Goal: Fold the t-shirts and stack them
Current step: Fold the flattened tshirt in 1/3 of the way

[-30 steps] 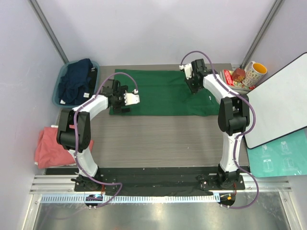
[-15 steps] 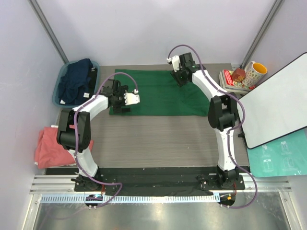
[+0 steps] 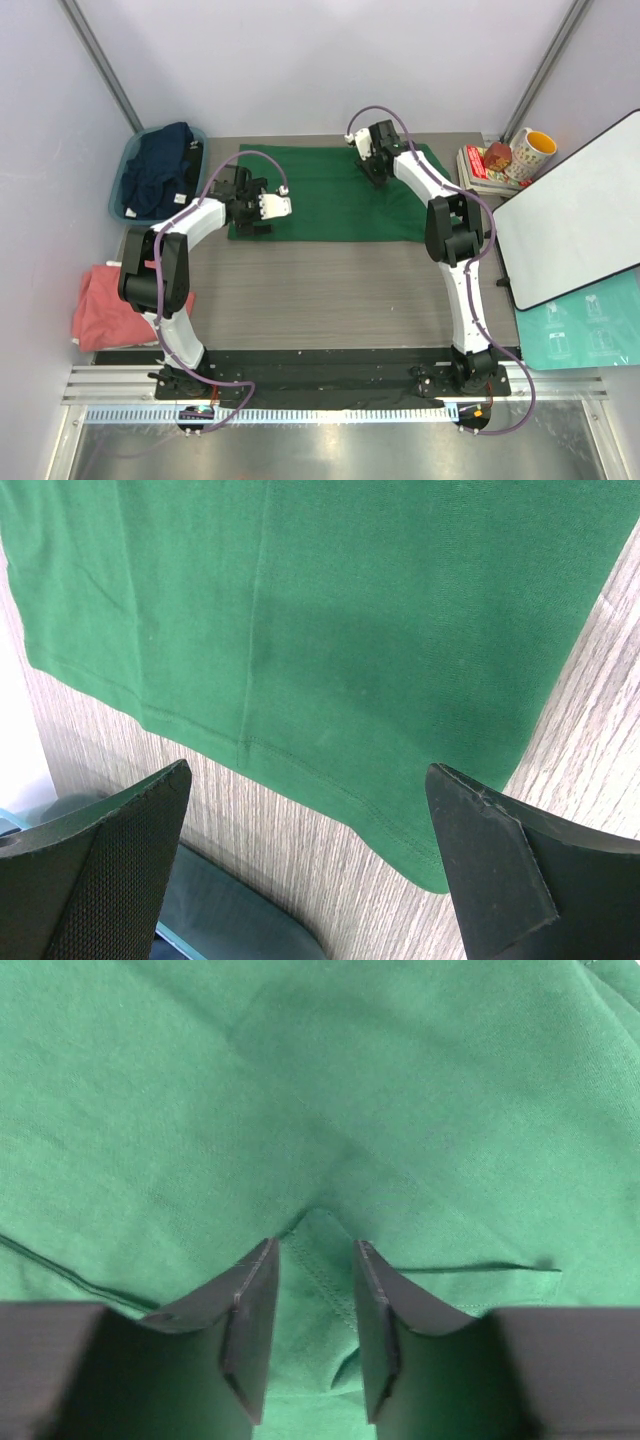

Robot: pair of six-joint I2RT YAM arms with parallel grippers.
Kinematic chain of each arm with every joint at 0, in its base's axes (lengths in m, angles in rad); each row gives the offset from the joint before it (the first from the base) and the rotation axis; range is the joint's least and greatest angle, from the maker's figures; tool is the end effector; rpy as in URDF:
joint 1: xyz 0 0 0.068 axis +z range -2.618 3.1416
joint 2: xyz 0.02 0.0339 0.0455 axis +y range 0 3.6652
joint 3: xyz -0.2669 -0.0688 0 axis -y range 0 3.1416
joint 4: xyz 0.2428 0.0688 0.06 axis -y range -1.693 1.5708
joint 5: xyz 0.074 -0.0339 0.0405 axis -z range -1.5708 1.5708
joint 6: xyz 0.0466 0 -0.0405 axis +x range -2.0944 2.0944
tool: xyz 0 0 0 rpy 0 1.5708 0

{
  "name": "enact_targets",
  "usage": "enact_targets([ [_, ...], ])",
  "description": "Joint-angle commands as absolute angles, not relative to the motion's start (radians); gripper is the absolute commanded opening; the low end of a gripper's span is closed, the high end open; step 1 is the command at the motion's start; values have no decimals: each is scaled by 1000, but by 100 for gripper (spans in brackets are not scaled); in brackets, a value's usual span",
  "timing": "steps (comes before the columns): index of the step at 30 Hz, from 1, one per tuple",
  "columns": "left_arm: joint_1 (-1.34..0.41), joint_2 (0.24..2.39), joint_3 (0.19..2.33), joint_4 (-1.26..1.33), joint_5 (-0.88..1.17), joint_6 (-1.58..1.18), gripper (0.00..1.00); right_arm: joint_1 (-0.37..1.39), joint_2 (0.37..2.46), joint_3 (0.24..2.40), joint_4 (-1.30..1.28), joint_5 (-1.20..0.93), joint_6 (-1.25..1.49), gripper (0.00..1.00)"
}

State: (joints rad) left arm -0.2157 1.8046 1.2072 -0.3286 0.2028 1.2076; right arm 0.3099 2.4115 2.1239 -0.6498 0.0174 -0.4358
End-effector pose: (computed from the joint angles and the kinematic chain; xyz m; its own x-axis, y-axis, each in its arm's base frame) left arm 0.3772 -0.0923 0.1905 0.0291 0.9309 -0.3640 0.8463 0.1708 0.5046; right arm 0.5146 0.1639 0.1830 -0.5713 -0.6261 -0.5306 -0.5916 0.7623 -0.2626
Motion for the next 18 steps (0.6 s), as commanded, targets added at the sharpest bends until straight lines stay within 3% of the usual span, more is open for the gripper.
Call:
enact_targets([
  [1,-219,1789,1220,-290,222,1190,100,308,2401,2163,-624,31,-460,38],
  [10,-221,1802,1233,-291,232,1189,100,308,2434,2201,-626,14,-469,50],
  [18,-221,1806,1241,-291,232,1189,100,308,2470,2227,-621,12,-488,50],
])
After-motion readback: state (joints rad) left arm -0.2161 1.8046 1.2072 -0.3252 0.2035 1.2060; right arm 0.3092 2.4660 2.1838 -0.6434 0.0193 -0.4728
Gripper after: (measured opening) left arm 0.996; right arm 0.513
